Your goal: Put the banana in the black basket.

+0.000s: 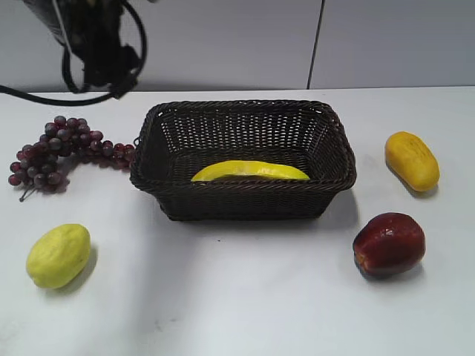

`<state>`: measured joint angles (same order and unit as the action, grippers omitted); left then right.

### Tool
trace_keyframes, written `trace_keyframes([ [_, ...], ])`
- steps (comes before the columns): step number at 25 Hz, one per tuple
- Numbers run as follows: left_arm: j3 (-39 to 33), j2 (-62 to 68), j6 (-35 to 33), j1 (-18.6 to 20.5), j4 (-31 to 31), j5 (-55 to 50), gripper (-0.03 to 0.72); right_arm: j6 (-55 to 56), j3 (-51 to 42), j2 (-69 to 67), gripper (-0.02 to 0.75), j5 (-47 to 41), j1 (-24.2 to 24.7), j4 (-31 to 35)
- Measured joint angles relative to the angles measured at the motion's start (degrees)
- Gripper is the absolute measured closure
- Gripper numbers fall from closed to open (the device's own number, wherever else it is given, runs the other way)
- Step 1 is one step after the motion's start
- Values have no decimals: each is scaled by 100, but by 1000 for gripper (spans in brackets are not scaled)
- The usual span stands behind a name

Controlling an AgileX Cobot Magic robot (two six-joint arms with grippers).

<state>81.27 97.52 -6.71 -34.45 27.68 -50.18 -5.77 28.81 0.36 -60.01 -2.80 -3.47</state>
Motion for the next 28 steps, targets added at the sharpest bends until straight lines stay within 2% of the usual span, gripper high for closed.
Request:
trace_keyframes([
  [3, 380, 0, 43, 578, -585, -949, 120, 0, 0, 0, 148, 0, 0, 0],
  [6, 611, -12, 54, 1264, -1446, -1667, 121, 0, 0, 0, 148, 0, 0, 0],
  [11, 652, -44, -144, 2488, -2708, -1939, 121, 0, 0, 0, 148, 0, 0, 0],
  [15, 652, -291, -182, 3304, -3506, -1956, 121, 0, 0, 0, 148, 0, 0, 0],
  [17, 652, -503, -182, 3490, -3609, -1960, 123, 0, 0, 0, 148, 0, 0, 0],
  [21, 517, -1163, -182, 3540, -3588, -1956, 131, 0, 0, 0, 148, 0, 0, 0],
  [28, -733, -2726, -182, 3540, -3548, -1975, 132, 0, 0, 0, 148, 0, 0, 0],
])
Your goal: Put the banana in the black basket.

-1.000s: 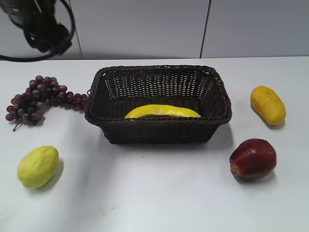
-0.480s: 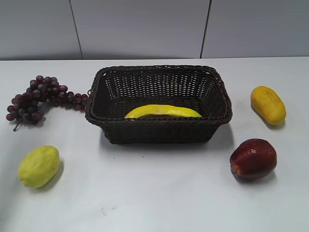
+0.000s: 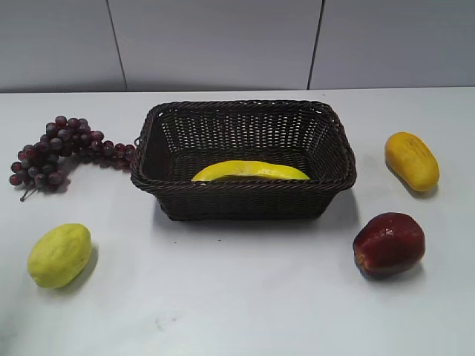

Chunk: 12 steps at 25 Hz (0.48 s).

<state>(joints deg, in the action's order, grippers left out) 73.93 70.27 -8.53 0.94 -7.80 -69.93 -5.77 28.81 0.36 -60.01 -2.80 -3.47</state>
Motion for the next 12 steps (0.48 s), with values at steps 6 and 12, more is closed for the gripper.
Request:
trace_keyframes([
  [6, -1579, -1305, 0, 0, 184, -6, 132, 0, 0, 0, 148, 0, 0, 0],
  [12, -2972, -2533, 0, 0, 307, -20, 132, 0, 0, 0, 148, 0, 0, 0],
])
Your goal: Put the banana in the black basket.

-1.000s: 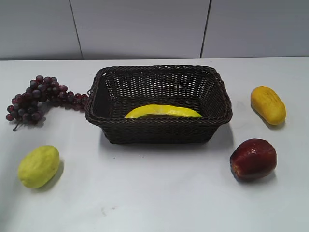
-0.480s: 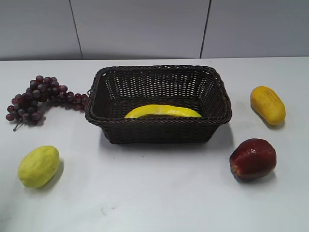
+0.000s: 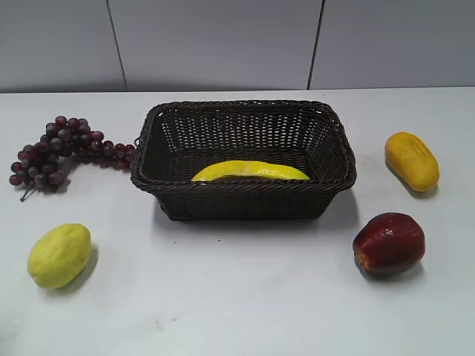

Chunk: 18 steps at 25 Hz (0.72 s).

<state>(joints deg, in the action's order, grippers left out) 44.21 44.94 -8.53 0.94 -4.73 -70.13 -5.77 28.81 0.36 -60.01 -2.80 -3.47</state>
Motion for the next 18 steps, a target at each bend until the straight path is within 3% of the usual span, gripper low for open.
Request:
trace_keyframes([
  [8, -1259, -1547, -5, 0, 0, 129, 132, 0, 0, 0, 148, 0, 0, 0],
  [18, -1587, -3562, -5, 0, -79, 794, 133, 0, 0, 0, 148, 0, 0, 0],
])
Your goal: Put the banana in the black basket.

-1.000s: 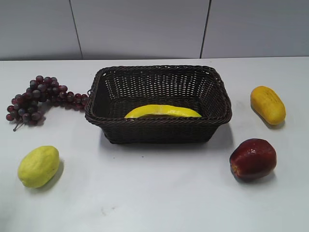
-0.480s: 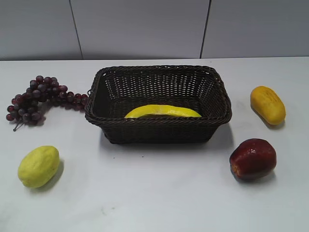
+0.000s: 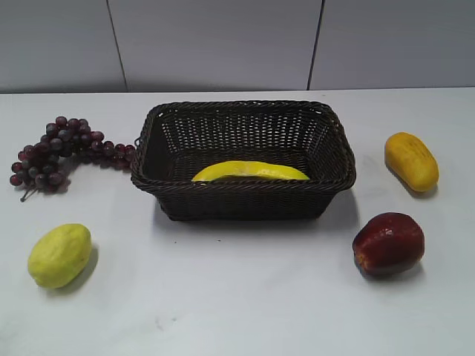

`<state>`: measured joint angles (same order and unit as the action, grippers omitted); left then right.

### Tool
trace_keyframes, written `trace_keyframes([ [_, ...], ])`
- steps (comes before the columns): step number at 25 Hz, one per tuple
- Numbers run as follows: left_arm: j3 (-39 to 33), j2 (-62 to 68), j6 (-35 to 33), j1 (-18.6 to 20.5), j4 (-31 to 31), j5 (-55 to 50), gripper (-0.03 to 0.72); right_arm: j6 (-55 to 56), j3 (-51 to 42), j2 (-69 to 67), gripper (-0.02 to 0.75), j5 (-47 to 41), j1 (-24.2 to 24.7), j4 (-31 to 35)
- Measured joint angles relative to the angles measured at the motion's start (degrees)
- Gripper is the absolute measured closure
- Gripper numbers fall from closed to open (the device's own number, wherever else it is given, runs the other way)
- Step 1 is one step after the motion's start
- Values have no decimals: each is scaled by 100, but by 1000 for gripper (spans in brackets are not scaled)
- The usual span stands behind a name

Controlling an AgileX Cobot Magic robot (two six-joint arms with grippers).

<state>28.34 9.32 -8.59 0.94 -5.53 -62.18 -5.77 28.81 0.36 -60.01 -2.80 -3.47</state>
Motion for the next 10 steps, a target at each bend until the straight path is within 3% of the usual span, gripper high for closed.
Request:
trace_keyframes([
  [10, -40, -958, 0, 0, -68, -9, 133, 0, 0, 0, 148, 0, 0, 1],
])
